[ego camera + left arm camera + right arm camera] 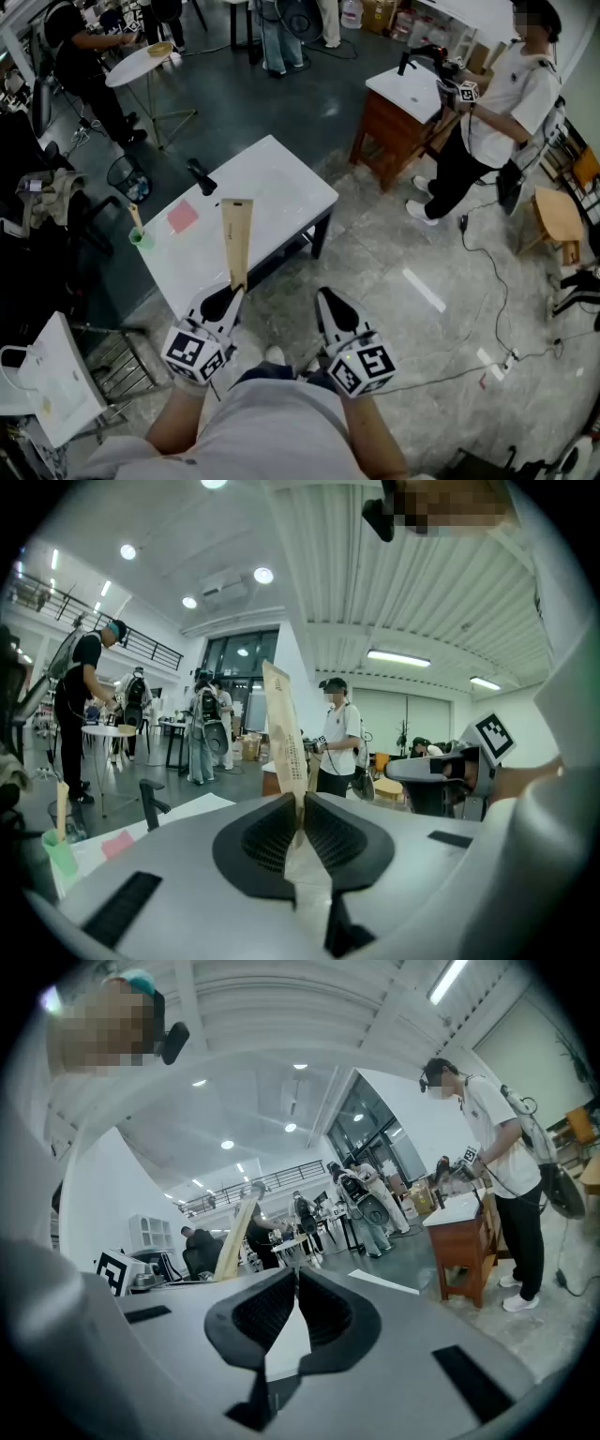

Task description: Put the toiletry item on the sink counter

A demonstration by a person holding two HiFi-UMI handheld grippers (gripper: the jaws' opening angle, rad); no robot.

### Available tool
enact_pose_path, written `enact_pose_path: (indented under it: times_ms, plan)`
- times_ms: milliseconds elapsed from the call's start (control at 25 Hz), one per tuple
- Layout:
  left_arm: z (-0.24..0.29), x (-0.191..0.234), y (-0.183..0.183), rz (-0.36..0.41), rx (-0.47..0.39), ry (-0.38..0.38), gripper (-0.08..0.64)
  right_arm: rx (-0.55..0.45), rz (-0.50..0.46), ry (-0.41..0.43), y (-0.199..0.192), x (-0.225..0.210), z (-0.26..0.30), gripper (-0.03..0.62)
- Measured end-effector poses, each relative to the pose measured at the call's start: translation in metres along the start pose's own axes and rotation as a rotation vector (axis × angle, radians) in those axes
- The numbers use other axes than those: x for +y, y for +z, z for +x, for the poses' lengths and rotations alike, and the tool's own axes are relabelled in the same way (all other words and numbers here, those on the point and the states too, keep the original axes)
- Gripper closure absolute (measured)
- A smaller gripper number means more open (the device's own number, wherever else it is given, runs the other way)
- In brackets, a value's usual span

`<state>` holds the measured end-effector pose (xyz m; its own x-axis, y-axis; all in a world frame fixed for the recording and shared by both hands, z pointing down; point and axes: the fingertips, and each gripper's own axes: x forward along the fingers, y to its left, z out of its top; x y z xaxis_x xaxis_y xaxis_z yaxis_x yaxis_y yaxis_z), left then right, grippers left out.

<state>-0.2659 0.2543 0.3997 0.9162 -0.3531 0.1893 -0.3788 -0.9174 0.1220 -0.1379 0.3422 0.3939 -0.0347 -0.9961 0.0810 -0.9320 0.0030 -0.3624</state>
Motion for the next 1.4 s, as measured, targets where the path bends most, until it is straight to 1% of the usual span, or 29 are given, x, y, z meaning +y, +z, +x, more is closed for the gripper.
enact_pose_path:
  times_ms: [200, 360, 520, 720, 960, 1080, 1240, 1400]
  plan:
    - [-0.001, 0.024, -0.004, -0.023, 0.015, -0.005, 0.516, -0.002, -0.010, -0.004, -0.003, 0.007, 0.016, 0.565]
    - [0.001, 0.043, -0.007, -0.037, 0.024, -0.029, 0.515, 0.014, -0.024, -0.018, -0.009, 0.014, 0.033, 0.565]
    - [0.005, 0.057, -0.008, -0.032, 0.027, -0.060, 0.515, -0.036, 0.001, -0.032, -0.005, 0.016, 0.046, 0.565]
    - [0.013, 0.069, -0.015, -0.032, 0.038, -0.073, 0.515, -0.048, 0.015, -0.053, -0.010, 0.004, 0.059, 0.564]
    - [0.034, 0.092, -0.014, -0.023, 0.040, -0.037, 0.515, -0.078, 0.026, -0.035, 0.005, -0.026, 0.096, 0.564]
    - [0.048, 0.106, -0.011, -0.020, 0.039, -0.007, 0.515, -0.062, 0.022, -0.005, 0.011, -0.040, 0.122, 0.563]
    - [0.075, 0.120, -0.005, -0.038, 0.040, 0.050, 0.515, -0.041, 0.021, 0.044, 0.023, -0.063, 0.152, 0.563]
    - [0.110, 0.130, -0.001, -0.057, 0.049, 0.087, 0.515, -0.015, 0.028, 0.083, 0.033, -0.092, 0.181, 0.563]
